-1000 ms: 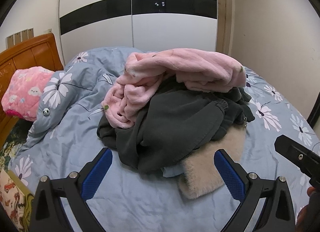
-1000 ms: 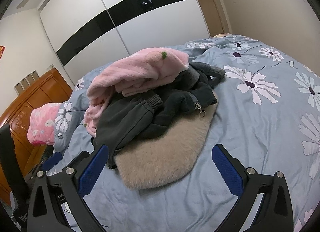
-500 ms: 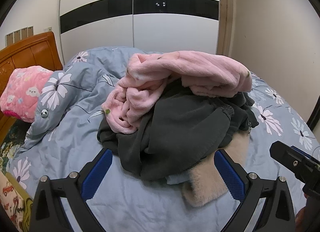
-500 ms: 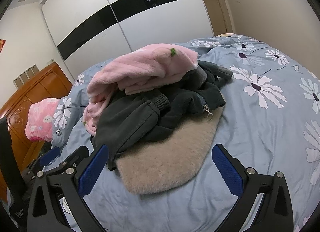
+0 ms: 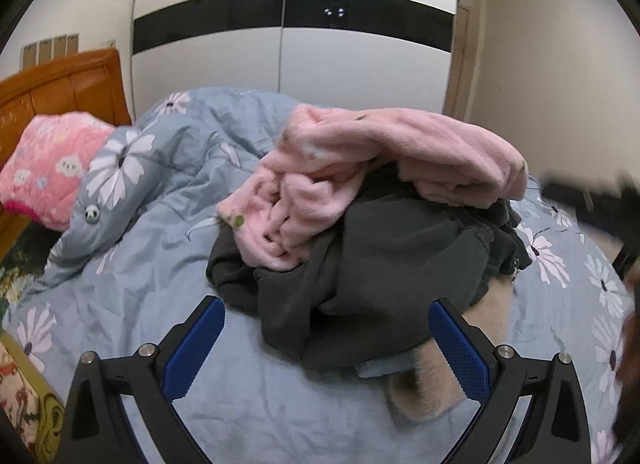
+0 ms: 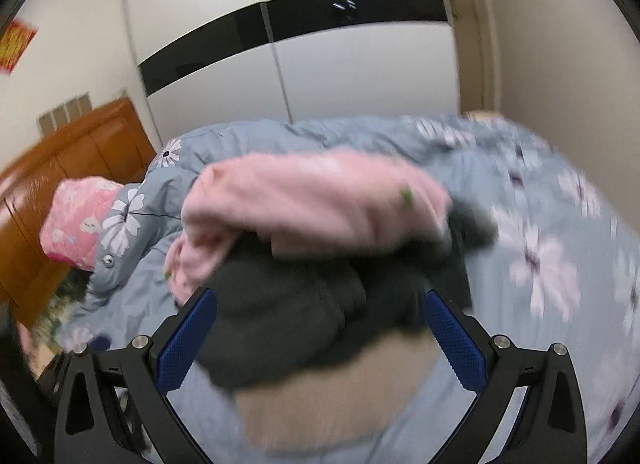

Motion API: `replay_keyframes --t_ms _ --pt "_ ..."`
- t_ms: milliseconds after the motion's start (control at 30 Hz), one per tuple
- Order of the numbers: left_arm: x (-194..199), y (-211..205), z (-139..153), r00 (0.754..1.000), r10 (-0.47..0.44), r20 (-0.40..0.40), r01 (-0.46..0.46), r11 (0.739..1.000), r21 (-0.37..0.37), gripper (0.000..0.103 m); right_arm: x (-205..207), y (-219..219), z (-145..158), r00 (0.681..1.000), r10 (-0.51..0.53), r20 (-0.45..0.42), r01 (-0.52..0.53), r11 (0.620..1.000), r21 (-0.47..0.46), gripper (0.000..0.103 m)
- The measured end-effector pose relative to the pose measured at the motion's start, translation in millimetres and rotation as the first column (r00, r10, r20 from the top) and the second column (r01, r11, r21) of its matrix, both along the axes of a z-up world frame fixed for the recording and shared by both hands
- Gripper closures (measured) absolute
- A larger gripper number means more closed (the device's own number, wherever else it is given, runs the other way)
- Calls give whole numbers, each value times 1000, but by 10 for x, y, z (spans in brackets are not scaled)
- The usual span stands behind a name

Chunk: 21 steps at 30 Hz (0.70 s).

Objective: Fold clothes
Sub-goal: 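Grasp the pink fleece garment with the right gripper and lift it off the pile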

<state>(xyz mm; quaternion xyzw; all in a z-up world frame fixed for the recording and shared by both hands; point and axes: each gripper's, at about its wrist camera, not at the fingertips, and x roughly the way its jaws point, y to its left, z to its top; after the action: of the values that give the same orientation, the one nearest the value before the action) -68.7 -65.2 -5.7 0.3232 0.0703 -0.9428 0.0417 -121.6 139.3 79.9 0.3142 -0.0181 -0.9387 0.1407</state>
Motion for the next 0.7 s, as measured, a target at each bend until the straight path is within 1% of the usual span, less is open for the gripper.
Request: replay_keyframes --t_ms 67,100,200,267,333,367,400,433,467,500,533,567,600,700 --pt "22 -79 -36 1000 7 11 -7 1000 2 0 -221 -235 102 999 46 -29 -44 995 87 0" --pt "41 -114 -54 1000 15 13 -15 1000 -10 0 -349 -395 129 996 77 -36 -71 986 150 0" --pt "93 -195 -105 1000 16 26 -15 999 -34 0 -588 -813 74 987 157 -41 -138 944 300 0" --pt "101 -253 -149 999 13 51 -11 1000 -29 0 -700 -990 -7 983 179 -29 -158 923 350 0" --pt "87 -333 -211 995 27 100 -27 1000 -9 0 -841 -1115 -120 986 168 -3 -153 907 392 4" --pt "85 -377 -240 992 34 123 -35 999 8 0 -914 -1159 -174 989 150 7 -139 895 424 11" --pt "93 -432 -264 990 42 138 -47 998 32 0 -983 -1187 -220 992 128 11 -119 877 465 22" --pt "114 -480 -275 988 48 145 -57 997 54 0 -1049 -1211 -263 994 108 12 -98 856 508 29" --pt "148 -526 -279 988 62 144 -72 995 68 0 -1104 -1207 -280 996 87 11 -80 844 531 44" --pt "186 -571 -281 987 76 142 -88 993 80 0 -1151 -1183 -277 998 68 10 -63 839 540 58" --pt "212 -602 -280 986 85 143 -98 992 84 0 -1197 -1140 -256 999 47 15 -48 844 534 63" --pt "236 -635 -281 985 89 149 -103 991 89 0 -1207 -1078 -183 1000 30 10 -31 861 508 76" --pt "262 -661 -280 984 89 152 -104 990 95 0 -1189 -1012 -80 1000 15 -4 -11 879 476 84" --pt "354 -731 -249 984 85 159 -106 986 129 0 -1136 -814 228 999 -32 -44 47 926 374 88"
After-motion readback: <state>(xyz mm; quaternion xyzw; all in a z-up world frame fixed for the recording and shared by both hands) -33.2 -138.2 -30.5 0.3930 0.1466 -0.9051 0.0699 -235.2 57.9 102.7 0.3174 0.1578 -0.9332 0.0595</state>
